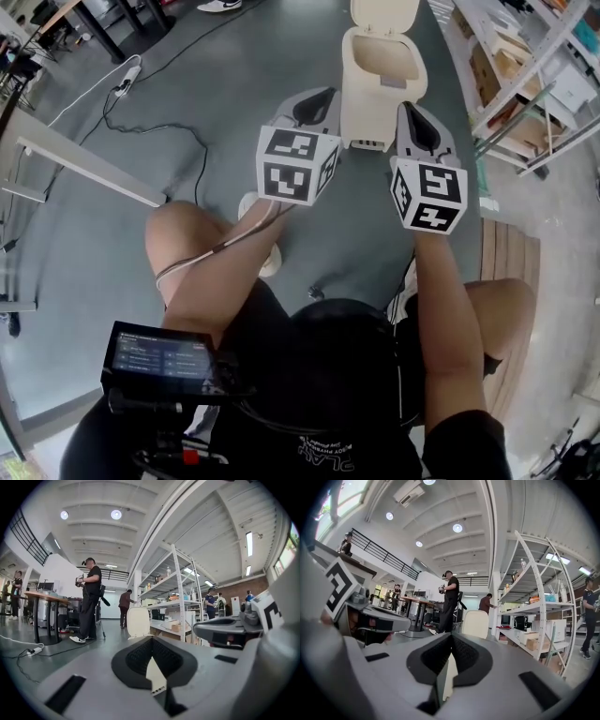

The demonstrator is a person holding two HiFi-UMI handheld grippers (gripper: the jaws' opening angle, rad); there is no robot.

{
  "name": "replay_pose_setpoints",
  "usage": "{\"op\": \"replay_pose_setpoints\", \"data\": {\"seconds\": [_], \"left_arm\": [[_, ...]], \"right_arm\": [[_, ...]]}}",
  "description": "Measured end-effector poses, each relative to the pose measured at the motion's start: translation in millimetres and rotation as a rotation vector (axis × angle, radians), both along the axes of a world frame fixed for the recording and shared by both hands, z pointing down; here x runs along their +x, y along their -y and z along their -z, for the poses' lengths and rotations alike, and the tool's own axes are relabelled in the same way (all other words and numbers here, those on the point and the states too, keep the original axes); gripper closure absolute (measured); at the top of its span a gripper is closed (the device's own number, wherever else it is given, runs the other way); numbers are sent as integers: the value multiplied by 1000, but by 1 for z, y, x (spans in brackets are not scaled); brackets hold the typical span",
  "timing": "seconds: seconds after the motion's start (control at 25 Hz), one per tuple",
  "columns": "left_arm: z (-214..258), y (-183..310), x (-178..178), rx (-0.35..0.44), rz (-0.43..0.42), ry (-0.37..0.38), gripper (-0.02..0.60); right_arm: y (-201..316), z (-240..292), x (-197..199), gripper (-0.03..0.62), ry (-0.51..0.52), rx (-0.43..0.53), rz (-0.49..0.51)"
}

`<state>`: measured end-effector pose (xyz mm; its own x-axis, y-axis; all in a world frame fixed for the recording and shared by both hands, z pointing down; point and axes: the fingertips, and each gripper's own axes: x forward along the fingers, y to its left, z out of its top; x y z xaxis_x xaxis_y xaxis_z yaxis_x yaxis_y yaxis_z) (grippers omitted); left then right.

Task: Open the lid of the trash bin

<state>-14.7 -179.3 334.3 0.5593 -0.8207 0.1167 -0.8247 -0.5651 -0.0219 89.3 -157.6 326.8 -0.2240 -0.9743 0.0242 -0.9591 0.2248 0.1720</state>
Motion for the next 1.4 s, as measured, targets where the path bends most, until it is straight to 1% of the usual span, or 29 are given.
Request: {"op": "replay_pose_setpoints", "data": {"seconds": [0.32,0.76,1.4], "left_arm": [[-1,-2,0,-15,-19,-17,583],[4,-1,-6,-9,5,-13,583],[7,-3,-1,-5,-10,-12,583]], "right_arm": [[-4,-1,1,588,48,-26,13],[-11,-3,-3,588,28,-33,12],[-12,-7,-3,588,26,-50,13]]}}
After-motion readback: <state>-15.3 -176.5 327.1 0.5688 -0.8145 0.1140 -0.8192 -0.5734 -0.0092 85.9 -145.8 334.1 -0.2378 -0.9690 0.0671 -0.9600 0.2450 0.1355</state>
